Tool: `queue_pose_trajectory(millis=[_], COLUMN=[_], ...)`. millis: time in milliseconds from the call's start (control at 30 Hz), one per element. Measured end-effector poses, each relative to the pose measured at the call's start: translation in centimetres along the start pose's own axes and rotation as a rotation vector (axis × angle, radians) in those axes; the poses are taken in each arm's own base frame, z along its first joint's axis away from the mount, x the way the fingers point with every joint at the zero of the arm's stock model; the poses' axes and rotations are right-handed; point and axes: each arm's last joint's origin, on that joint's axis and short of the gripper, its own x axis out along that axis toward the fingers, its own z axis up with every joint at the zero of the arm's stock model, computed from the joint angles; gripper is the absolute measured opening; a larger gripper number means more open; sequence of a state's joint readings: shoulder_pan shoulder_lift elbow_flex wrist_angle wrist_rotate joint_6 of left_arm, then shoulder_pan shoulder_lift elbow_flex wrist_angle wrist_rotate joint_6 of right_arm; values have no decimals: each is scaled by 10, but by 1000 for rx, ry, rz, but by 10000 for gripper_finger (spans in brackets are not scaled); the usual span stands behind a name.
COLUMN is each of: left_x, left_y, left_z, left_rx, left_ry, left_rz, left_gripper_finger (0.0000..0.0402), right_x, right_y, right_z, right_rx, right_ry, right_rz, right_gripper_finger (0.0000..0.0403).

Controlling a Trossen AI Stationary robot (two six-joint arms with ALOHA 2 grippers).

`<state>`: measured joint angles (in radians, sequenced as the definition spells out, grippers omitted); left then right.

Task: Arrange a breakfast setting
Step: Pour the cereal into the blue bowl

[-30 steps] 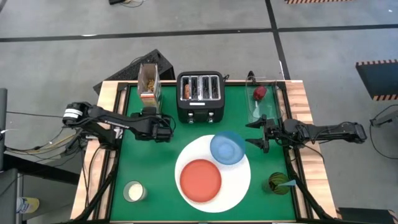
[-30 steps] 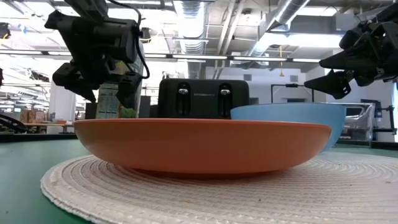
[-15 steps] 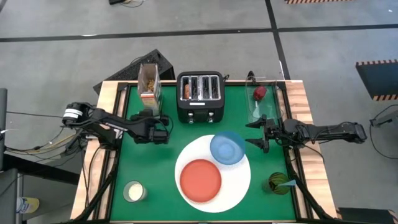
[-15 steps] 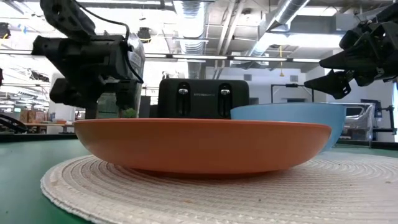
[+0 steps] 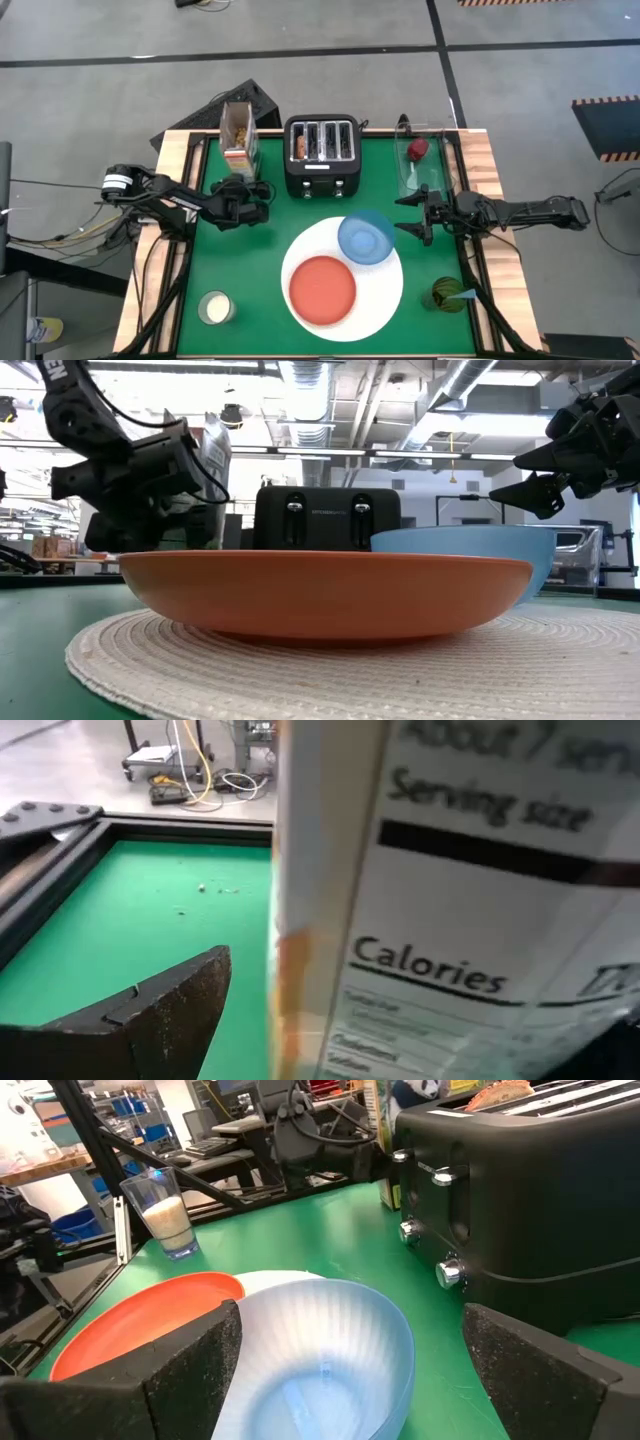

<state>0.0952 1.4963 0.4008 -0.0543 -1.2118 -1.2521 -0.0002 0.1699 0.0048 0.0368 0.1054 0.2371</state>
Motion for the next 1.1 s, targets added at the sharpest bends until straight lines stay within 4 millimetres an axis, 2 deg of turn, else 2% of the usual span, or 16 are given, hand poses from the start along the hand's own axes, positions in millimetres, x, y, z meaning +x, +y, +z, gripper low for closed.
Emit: queue_pose_trajectory(millis=[300, 533, 767, 1100], left_x=[4, 15, 22, 23], left_y=[-7, -6, -6, -8], left_z=[4, 7, 10, 11], left_rx=[195, 201, 216, 182], left_ry=[-11, 32, 75, 64], left_rz=[-29, -11, -25, -34], left_gripper_finger=[400, 389, 333, 224], right_x=[0, 0, 0, 0], right_y=[0, 0, 0, 0], right_z=[0, 0, 0, 0], right_rx=[0, 0, 0, 0], right_ry=[0, 0, 0, 0], right_rz=[0, 0, 0, 0], right_gripper_finger=[396, 396, 396, 396])
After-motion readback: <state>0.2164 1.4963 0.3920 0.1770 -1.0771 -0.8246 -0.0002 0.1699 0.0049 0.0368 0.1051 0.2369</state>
